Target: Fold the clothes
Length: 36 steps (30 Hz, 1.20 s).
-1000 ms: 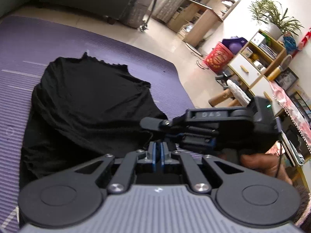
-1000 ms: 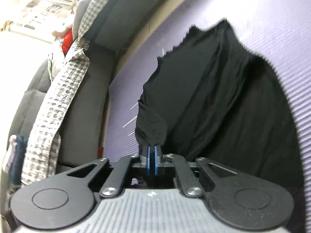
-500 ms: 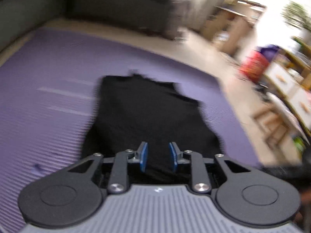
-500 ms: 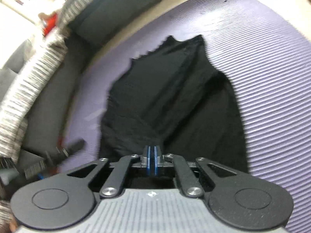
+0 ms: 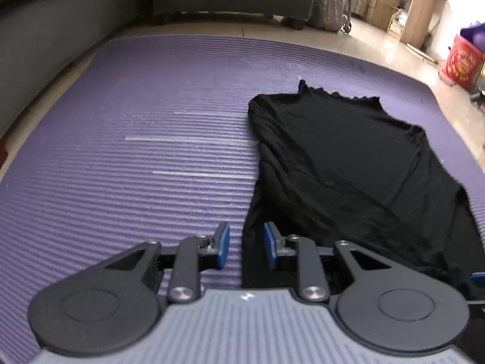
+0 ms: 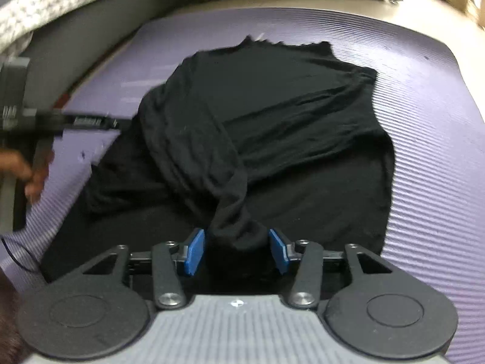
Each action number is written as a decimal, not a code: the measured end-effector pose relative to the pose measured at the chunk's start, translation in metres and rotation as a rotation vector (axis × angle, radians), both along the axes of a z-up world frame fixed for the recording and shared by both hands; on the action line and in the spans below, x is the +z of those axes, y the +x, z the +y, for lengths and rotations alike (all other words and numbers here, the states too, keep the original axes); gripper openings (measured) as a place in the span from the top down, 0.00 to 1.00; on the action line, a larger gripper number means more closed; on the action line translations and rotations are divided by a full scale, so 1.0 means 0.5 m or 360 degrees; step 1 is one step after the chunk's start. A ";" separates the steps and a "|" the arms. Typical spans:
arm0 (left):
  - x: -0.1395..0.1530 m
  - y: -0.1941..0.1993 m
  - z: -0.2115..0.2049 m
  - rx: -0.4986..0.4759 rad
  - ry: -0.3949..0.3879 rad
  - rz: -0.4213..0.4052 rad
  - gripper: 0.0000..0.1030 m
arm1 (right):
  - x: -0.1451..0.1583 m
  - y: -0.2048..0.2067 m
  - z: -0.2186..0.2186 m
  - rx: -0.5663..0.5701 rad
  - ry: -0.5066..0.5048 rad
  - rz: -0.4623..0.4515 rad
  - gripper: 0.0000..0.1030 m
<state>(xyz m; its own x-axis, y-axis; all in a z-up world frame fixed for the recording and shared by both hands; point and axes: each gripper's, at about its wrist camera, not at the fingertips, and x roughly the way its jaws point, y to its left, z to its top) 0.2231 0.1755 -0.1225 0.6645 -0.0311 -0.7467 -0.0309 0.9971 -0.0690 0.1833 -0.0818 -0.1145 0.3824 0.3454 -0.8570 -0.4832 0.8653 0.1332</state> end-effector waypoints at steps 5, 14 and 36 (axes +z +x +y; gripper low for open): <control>-0.015 0.023 -0.015 -0.0087 0.0138 -0.0088 0.74 | 0.018 0.022 -0.021 -0.0101 0.0133 0.0015 0.94; -0.011 0.024 -0.027 -0.0173 0.0107 -0.0097 0.74 | 0.119 0.023 -0.094 -0.0355 0.0408 -0.0043 0.95; -0.015 0.042 0.011 0.0323 0.0258 -0.0110 0.61 | -0.008 0.050 -0.164 -0.0524 0.0431 0.0522 0.94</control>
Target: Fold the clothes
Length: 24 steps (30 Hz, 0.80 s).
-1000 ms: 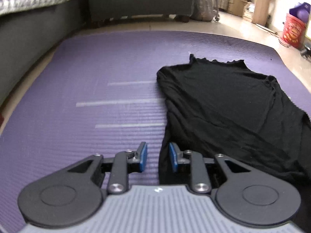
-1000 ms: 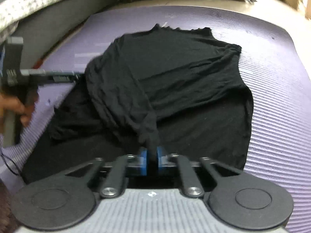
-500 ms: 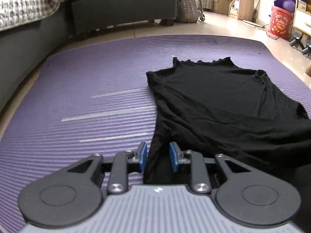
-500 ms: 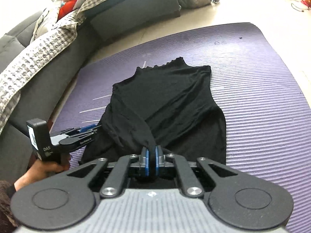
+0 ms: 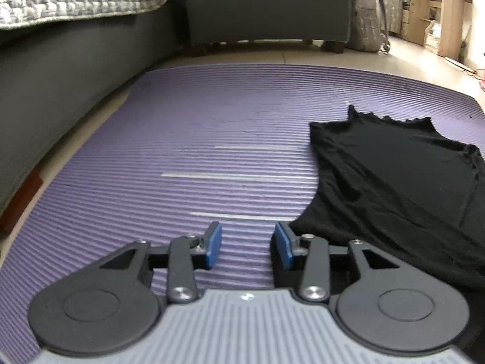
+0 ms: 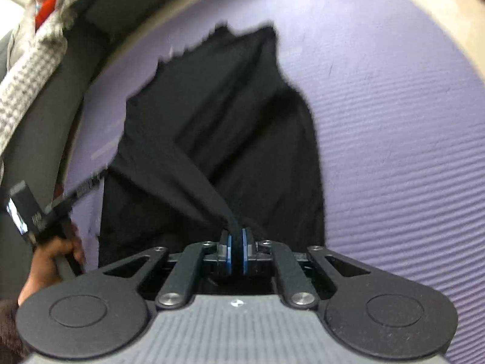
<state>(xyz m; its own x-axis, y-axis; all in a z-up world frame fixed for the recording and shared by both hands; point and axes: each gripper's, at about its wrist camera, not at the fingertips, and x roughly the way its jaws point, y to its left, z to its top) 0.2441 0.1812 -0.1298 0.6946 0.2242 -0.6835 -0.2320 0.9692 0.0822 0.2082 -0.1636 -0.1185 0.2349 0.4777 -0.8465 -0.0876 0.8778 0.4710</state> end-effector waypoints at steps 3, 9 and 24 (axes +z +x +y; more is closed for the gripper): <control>0.001 0.003 0.022 0.0065 -0.0066 0.0025 0.61 | -0.004 -0.010 0.032 0.0235 -0.0080 0.0016 0.88; 0.021 0.000 0.025 0.0073 -0.0178 0.0004 0.61 | 0.007 -0.039 0.073 0.0511 -0.0204 -0.0033 0.70; 0.020 -0.005 -0.051 -0.0245 -0.0009 0.0037 0.59 | 0.020 -0.043 0.077 0.0546 -0.0380 -0.0209 0.57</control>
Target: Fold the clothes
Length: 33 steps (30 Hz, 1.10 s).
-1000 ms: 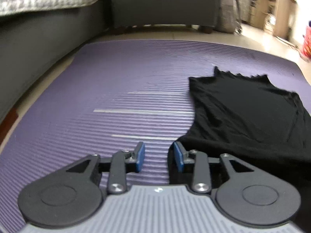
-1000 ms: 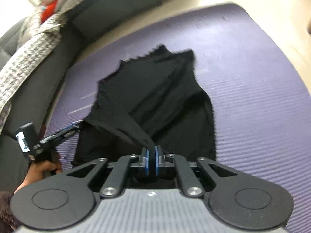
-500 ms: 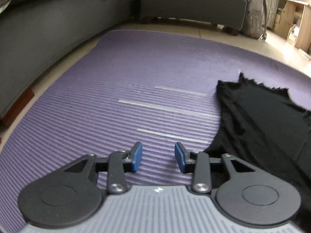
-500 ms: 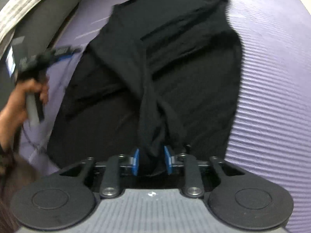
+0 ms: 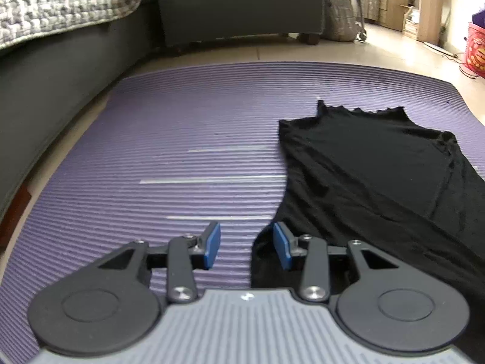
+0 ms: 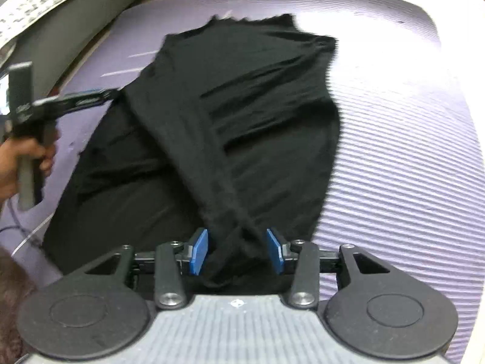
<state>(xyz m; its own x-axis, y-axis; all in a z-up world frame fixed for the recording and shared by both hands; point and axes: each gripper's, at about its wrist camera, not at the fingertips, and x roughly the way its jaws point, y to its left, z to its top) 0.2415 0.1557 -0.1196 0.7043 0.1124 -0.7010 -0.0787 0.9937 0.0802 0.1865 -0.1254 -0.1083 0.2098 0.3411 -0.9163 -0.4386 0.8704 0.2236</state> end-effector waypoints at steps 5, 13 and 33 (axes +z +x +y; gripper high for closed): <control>0.010 -0.006 -0.018 -0.0080 -0.0030 -0.0003 0.57 | -0.009 -0.005 0.014 0.0042 0.0015 0.0043 0.93; 0.022 -0.018 -0.036 -0.0143 -0.0007 -0.0036 0.55 | 0.049 -0.014 -0.002 0.0063 0.0414 0.0083 0.94; 0.015 -0.018 -0.037 -0.0154 -0.0022 0.0001 0.54 | 0.011 -0.081 0.113 0.0531 -0.0232 -0.0170 0.65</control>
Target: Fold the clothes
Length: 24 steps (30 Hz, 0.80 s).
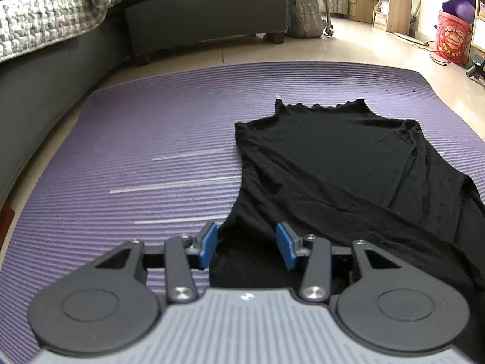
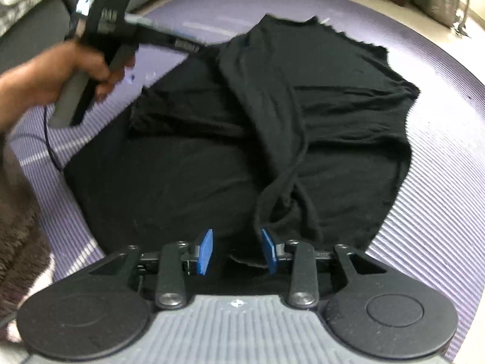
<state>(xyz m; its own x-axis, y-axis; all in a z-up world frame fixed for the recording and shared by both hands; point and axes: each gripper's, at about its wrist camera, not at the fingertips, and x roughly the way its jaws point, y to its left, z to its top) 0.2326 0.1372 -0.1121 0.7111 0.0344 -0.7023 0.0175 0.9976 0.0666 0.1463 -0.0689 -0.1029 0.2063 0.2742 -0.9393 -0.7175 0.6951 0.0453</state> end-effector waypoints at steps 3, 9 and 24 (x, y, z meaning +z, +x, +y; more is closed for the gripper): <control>-0.001 0.001 0.000 -0.0002 -0.0001 0.0006 0.54 | -0.024 0.003 0.008 0.0000 -0.0074 -0.0029 0.65; 0.000 0.001 0.000 -0.0007 -0.0007 0.0004 0.54 | -0.011 0.037 -0.034 -0.0238 0.0070 0.0055 0.97; -0.011 0.006 0.001 0.0000 0.0032 0.0068 0.51 | 0.068 0.069 -0.122 -0.0501 0.0461 0.0155 0.97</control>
